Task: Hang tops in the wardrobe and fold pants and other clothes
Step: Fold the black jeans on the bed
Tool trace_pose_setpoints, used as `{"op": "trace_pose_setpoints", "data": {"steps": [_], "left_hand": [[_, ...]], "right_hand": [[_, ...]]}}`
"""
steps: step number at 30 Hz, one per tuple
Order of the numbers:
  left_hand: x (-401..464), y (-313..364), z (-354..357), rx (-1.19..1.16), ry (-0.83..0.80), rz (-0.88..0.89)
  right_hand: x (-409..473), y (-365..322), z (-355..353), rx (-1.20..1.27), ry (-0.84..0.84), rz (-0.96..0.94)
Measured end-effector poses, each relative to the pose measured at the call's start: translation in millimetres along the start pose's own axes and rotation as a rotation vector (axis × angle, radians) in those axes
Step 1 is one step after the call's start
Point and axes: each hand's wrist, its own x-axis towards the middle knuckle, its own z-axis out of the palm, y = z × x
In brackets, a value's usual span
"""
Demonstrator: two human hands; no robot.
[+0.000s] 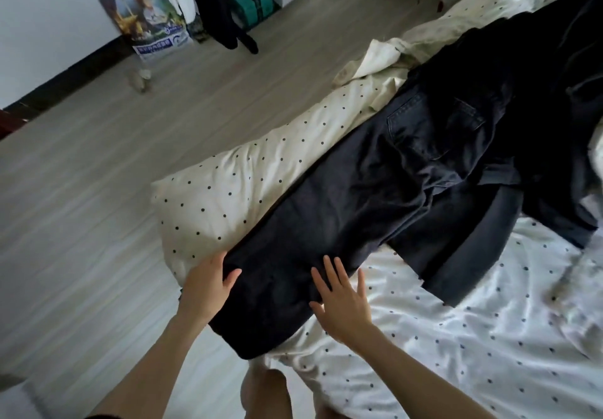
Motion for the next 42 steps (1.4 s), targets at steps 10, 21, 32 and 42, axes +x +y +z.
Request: {"op": "trace_pose_setpoints", "data": {"steps": [10,21,32,42], "left_hand": [[0.1,-63.8,-7.8,-0.147,-0.362,-0.082],[-38.2,-121.4,-19.9,0.065,-0.438,0.048],[-76.4,-166.8,-5.9,-0.187,-0.428,-0.126],[-100.9,-176.6,-38.6,-0.183,-0.489,-0.017]], "right_hand": [[2.9,-69.8,16.2,0.332,0.096,0.211],[-18.3,-154.0,34.4,0.493,-0.065,0.177],[-14.6,-158.9,47.7,0.393,-0.069,0.107],[-36.4,-183.8,46.1,0.528,-0.064,0.160]]}}
